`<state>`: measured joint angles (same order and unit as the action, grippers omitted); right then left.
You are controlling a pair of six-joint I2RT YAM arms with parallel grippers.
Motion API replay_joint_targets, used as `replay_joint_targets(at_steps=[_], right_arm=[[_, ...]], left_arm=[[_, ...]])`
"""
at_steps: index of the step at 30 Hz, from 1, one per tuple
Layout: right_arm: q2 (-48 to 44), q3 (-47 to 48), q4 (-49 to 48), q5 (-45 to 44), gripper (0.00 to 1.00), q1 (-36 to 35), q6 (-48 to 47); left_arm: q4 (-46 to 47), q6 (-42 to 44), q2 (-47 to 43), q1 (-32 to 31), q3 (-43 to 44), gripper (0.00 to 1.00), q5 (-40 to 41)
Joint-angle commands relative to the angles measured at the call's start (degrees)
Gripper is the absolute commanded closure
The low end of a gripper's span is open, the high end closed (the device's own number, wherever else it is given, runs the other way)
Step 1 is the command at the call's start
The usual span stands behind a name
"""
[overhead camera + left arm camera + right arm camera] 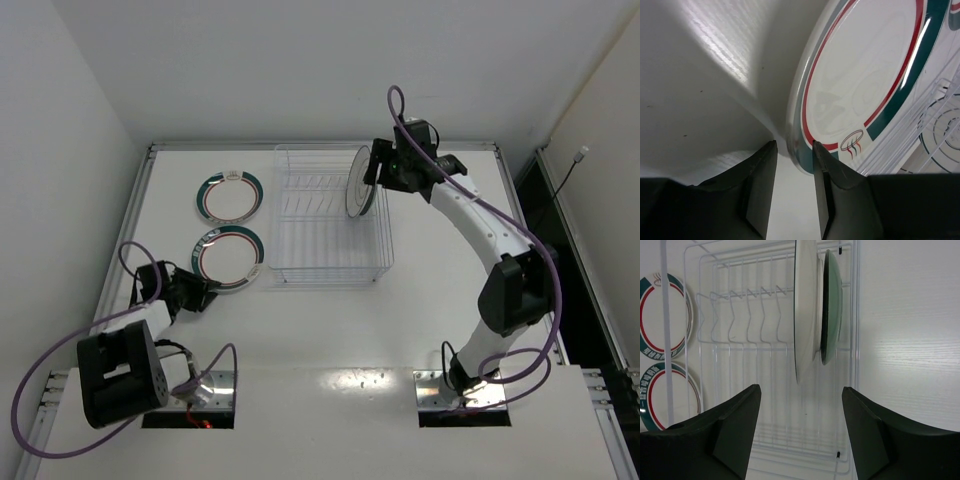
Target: Load the plates into the dish rack
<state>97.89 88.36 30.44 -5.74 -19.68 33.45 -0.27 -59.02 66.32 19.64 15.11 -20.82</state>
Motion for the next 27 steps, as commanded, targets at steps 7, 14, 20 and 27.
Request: replay_joint_targets(at_steps=[7, 14, 20, 27], right_arm=[[-3.14, -1.87, -4.16, 5.21, 0.37, 1.93, 2.32], [-3.67, -2.93, -4.68, 7.06, 0.37, 3.6, 2.85], [-4.19, -3.45, -5.29, 9.33, 0.37, 4.74, 3.37], [-4.02, -7.14, -16.97, 25.75, 0.37, 4.74, 3.98]], left_arm=[[5.01, 0.93, 6.88, 0.49, -1.58, 0.7, -1.68], [3.27, 1.46, 6.02, 0.49, -2.63, 1.0, -4.49], [-7.44, 1.46, -6.6, 1.02, 1.23, 1.0, -6.95], [-23.17, 6.37, -17.28, -1.8, 19.32, 1.0, 6.04]])
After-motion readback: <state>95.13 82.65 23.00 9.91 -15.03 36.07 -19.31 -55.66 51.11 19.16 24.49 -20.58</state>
